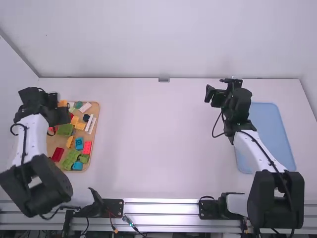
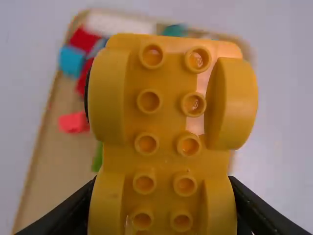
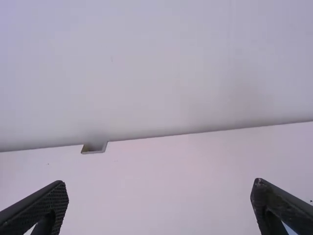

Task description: Assemble lego blocks to make yellow taxi

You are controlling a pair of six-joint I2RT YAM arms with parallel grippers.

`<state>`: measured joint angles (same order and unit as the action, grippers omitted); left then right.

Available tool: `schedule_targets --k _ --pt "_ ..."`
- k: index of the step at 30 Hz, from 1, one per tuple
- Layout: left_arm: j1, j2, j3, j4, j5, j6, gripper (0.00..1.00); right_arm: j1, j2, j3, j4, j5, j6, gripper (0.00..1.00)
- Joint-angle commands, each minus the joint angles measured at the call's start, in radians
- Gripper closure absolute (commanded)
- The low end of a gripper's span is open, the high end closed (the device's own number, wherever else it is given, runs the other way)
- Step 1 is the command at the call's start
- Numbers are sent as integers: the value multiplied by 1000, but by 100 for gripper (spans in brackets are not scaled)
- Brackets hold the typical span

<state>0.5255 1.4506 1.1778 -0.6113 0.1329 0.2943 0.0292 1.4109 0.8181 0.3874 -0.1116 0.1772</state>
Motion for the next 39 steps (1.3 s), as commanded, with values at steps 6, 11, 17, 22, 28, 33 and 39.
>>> schedule_targets --k 6,11,17,22,28,33,39 --pt "-356 -125 -86 -102 166 334 75 5 9 39 1 -1 28 1" --pt "-565 -31 -88 -34 123 377 86 5 9 39 -4 -1 28 1" --pt "-782 220 -30 8 89 440 95 3 9 39 -7 -1 28 1" --pt "-887 374 26 11 89 538 96 3 9 39 -7 0 28 1" --pt "-992 494 39 52 87 653 87 3 9 39 -7 0 28 1" --pt "-1041 513 11 118 87 651 73 3 9 39 -6 5 28 1" --pt "-1042 513 -25 135 87 637 67 3 9 39 -6 3 28 1"
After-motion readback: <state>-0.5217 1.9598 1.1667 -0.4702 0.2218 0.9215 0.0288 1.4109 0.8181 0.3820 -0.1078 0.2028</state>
